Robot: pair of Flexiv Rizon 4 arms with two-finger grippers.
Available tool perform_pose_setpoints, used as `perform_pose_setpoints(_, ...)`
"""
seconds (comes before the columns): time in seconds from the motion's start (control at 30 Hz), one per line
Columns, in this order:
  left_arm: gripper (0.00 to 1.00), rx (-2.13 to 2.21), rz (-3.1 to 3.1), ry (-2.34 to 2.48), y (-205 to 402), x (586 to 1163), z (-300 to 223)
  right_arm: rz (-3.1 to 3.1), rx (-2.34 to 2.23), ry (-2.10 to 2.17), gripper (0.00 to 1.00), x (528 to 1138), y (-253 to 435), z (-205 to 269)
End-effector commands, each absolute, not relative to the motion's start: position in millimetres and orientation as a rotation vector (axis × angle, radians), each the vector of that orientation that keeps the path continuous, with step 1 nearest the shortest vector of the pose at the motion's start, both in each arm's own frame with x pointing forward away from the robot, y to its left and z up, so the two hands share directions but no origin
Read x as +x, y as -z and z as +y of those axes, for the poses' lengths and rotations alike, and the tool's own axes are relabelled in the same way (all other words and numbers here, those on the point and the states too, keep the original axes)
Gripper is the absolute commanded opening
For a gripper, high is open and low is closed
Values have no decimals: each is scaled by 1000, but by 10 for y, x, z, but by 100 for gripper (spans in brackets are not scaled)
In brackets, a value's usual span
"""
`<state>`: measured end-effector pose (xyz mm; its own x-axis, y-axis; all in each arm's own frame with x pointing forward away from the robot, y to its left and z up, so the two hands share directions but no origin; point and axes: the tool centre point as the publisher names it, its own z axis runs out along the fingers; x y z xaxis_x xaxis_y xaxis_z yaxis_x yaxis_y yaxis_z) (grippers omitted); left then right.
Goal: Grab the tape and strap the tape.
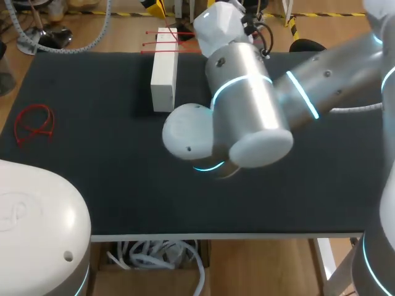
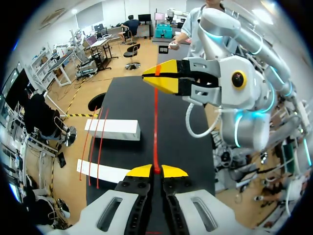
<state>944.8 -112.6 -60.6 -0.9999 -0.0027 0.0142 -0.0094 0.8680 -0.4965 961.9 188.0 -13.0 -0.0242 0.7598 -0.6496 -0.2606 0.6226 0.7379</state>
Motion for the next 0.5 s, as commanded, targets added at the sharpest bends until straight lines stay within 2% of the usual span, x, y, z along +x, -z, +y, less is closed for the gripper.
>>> perform_pose_setpoints(0.03, 0, 10, -3024, -799, 601, 9449, -1126, 1378, 418, -827, 0, 9611, 64, 1930)
perform_pose_setpoints(0.5, 0, 10, -3024, -799, 601, 9449, -1126, 1424, 243, -685, 0, 9581, -28, 1846)
